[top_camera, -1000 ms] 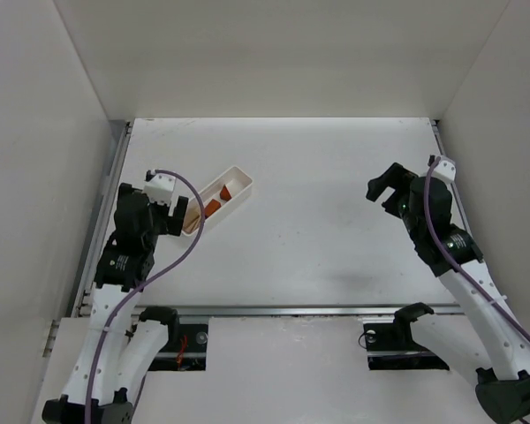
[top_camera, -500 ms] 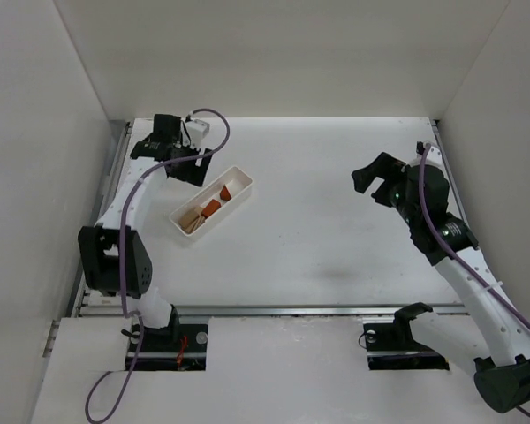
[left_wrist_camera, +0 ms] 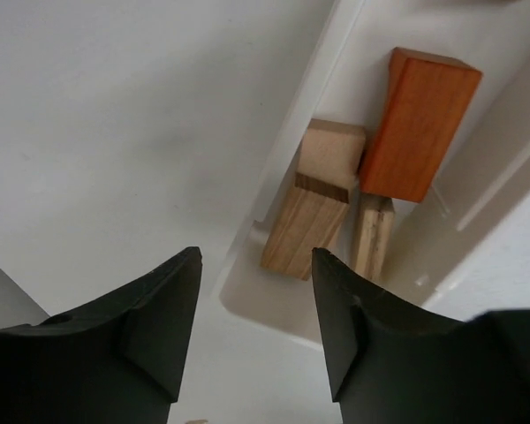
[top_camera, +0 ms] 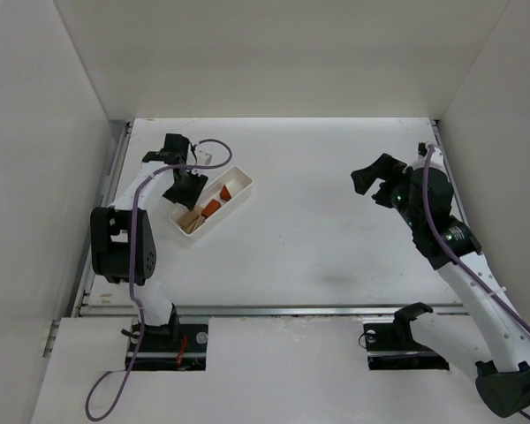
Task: Build the wood block tower
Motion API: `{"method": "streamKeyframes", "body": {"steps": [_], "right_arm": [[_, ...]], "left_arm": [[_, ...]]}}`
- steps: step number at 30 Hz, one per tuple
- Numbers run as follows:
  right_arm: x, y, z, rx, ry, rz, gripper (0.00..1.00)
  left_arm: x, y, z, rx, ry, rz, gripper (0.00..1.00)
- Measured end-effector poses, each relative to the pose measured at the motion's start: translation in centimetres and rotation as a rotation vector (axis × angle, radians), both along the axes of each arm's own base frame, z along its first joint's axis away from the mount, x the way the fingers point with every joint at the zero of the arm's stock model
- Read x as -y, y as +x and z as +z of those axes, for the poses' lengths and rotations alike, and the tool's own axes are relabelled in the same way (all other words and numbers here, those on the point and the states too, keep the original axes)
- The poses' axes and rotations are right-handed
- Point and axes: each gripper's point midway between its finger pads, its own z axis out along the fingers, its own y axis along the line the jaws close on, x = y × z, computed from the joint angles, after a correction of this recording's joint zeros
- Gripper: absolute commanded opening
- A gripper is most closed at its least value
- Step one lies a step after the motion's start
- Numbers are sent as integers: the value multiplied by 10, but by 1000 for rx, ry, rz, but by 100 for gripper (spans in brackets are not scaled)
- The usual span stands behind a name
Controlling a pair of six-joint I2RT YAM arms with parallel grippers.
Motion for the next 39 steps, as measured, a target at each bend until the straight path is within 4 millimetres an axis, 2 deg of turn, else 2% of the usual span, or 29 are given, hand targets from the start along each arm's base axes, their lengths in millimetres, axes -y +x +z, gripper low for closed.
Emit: {"method": "streamKeyframes", "body": {"steps": [2, 5, 6, 7, 13, 20, 22, 24, 31, 33, 35, 37, 39], "right_arm": [[0, 0, 1, 2, 1, 1, 100], [-1, -2, 1, 5, 2, 4, 100], [-1, -2, 1, 6, 2, 5, 100], [-1, -3, 2, 8, 3, 7, 100], [0, -5, 4, 15, 4, 4, 100], [2, -8, 9, 32, 11, -1, 100], [2, -8, 10, 33, 12, -1, 100], [2, -8, 10, 33, 12, -2, 100], [-2, -6, 5, 18, 9, 6, 100], [-4, -5, 3, 11, 7, 12, 100], [-5, -5, 0, 6, 5, 15, 100], [-5, -5, -1, 2, 3, 15, 100], [-5, -5, -1, 3, 3, 13, 100]], "left_arm": [[-3, -2, -11, -20, 15, 5, 43], [-9, -5, -25, -46, 40, 17, 29], [-11, -6, -28, -48, 52, 20, 28], [-12, -5, -31, -46, 57, 22, 26], [-18, -2, -34, -32, 87, 23, 0], [-20, 2, -30, -4, 94, 53, 0], [-24, 9, -23, 45, 131, 64, 0], [-34, 20, -7, 134, 201, 80, 0], [-68, 64, 81, 499, 464, 117, 0], [-74, 68, 101, 568, 541, 109, 0], [-74, 65, 109, 609, 610, 84, 0], [-64, 64, 111, 641, 657, 29, 0], [-50, 61, 104, 643, 691, -50, 0]]}}
